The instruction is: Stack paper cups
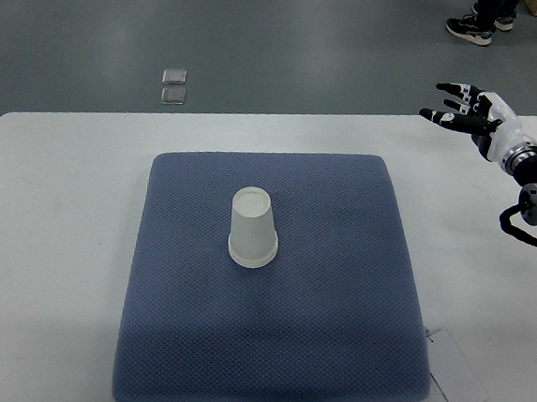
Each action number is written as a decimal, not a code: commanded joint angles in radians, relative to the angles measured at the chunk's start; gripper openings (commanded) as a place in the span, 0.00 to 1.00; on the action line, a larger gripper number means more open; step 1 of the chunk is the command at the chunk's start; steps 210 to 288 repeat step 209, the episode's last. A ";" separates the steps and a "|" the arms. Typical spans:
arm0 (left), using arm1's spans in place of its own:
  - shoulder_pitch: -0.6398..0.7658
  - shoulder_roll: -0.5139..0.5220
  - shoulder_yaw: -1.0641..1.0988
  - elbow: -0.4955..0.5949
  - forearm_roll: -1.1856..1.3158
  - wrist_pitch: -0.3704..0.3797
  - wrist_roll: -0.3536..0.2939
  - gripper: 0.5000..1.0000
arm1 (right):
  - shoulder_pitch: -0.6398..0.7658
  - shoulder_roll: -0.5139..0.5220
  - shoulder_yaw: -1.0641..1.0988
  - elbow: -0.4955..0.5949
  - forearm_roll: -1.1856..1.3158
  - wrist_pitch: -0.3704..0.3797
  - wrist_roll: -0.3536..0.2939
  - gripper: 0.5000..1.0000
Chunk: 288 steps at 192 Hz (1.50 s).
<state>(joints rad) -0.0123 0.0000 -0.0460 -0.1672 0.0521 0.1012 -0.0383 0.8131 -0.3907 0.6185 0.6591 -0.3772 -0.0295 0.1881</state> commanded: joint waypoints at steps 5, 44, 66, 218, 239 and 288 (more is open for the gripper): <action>0.000 0.000 0.000 0.000 0.000 0.000 0.000 1.00 | -0.003 0.009 -0.002 0.010 0.046 -0.015 0.002 0.82; 0.000 0.000 0.000 0.000 0.000 0.000 0.000 1.00 | -0.005 0.055 0.006 0.019 0.049 -0.009 0.004 0.82; 0.000 0.000 0.000 0.000 0.000 0.000 0.000 1.00 | -0.018 0.104 0.052 0.020 0.049 -0.006 0.005 0.82; 0.000 0.000 0.000 0.000 0.000 0.000 0.000 1.00 | -0.071 0.211 0.121 0.022 0.050 0.048 0.062 0.82; 0.000 0.000 0.000 0.000 0.000 0.000 0.000 1.00 | -0.071 0.211 0.121 0.022 0.050 0.048 0.062 0.82; 0.000 0.000 0.000 0.000 0.000 0.000 0.000 1.00 | -0.071 0.211 0.121 0.022 0.050 0.048 0.062 0.82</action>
